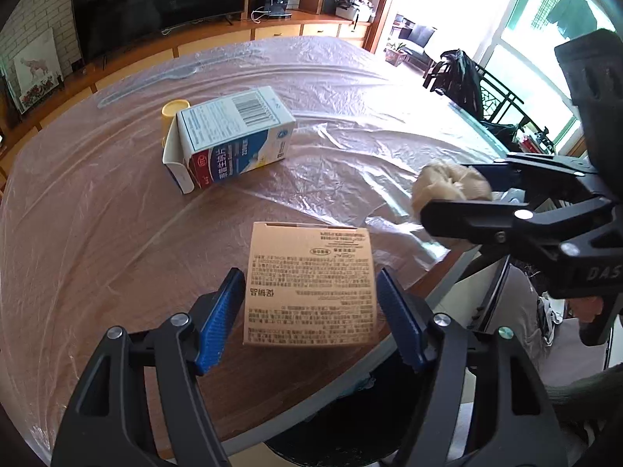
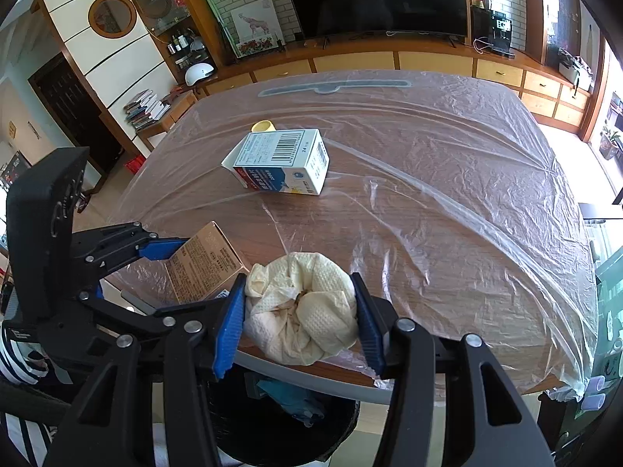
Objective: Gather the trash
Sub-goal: 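Carry the paper ball and brown box over the black bin with both tools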
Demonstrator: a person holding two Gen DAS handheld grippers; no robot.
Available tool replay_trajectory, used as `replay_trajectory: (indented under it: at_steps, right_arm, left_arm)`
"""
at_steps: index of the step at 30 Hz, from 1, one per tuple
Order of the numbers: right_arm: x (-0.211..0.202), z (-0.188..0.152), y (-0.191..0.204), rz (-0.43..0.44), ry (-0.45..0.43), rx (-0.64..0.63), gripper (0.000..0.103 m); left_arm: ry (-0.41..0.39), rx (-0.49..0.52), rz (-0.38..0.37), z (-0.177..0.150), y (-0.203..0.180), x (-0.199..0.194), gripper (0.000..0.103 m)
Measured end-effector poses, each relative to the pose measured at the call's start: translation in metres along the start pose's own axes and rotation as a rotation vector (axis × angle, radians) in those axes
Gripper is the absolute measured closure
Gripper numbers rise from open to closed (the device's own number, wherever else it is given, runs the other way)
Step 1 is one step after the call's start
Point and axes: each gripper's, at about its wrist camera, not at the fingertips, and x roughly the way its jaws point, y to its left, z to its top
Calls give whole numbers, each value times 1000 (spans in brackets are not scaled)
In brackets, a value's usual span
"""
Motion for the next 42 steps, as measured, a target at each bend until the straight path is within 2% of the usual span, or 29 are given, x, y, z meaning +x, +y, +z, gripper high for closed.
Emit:
replay_trajectory:
  at_steps: [3,4,5,9,22,34,42]
  right_arm:
    - [2,0,0,2,3,1,53]
    - [2,0,0,2,3,2,53]
    - [2,-1,1,3,4,2,53]
    - [3,-2,1,6,6,4,53]
    - [-1,-5,-1,79,15,36,53]
    - [-17,-22,6,137,37,53,53]
    - [-23,-40,17,164,73,46,53]
  left_arm:
    - [22,5,23,-1,1,8,33]
    - [24,4,29,-1,2,10,40]
    - [27,2,25,-1,2,11,42]
    - [15,-19,6,-1,8,4,43]
    - [-35,-62,-21,-8,17,-31,43]
    - [-55,-38,-57,-27,12,-62,43]
    - [-40,-6,-88,-45,-2,-72,43]
